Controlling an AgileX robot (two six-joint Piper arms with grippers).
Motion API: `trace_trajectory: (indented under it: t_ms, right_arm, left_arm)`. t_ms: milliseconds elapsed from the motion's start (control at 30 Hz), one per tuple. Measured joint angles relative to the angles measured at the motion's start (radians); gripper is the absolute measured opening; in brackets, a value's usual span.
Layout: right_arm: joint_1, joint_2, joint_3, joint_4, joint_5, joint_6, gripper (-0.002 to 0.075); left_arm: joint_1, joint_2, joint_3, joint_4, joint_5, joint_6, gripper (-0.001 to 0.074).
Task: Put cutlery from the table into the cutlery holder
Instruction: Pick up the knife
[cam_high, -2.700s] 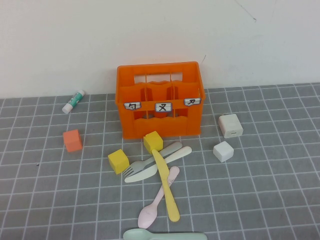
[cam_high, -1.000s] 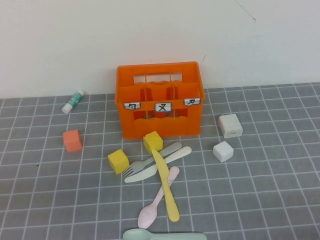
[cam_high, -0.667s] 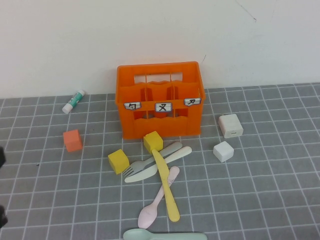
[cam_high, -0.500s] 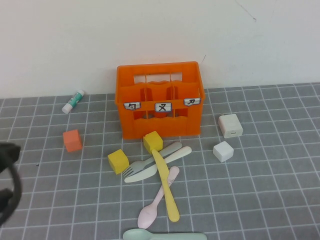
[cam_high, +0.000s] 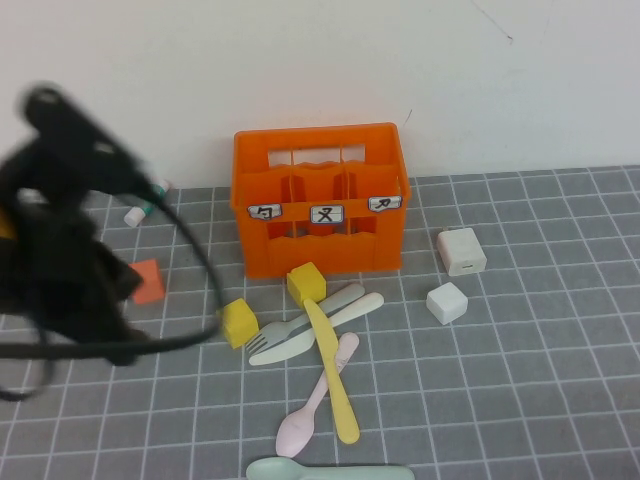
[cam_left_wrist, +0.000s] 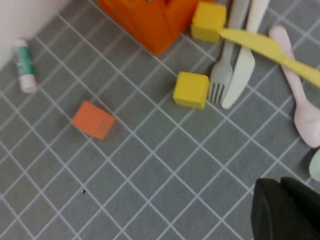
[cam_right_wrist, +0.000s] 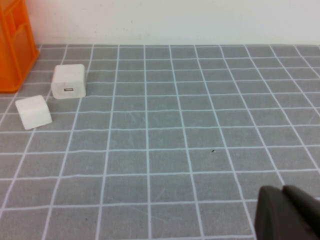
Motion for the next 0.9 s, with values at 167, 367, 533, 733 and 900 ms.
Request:
trace_trajectory:
  t_ms: [167,367,533,733,900]
  right_arm:
    - [0.000,0.000,0.000,0.000,0.000,0.000,-0.0003]
    - [0.000,0.000,0.000,0.000,0.000,0.000,-0.0003]
    - [0.000,0.000,0.000,0.000,0.000,0.000,-0.0003]
    - [0.000,0.000,0.000,0.000,0.000,0.000,-0.0003]
    - [0.000,0.000,0.000,0.000,0.000,0.000,-0.0003]
  left_arm:
    - [-0.202,0.179,-0.037,0.216,0.005,-0.261,0.0001]
    - [-0.280,0.434,-0.173,0.271,0.092,-0.644,0.0087]
    - [-0.282,0.619,-0.252,0.145,0.092,-0.712,0.0207]
    - [-0.266,0.752,-0.261,0.036,-0.019,-0.777,0.0253]
    - [-0.265,0.808,-0.262,0.077,-0.096,-0.937,0.0255]
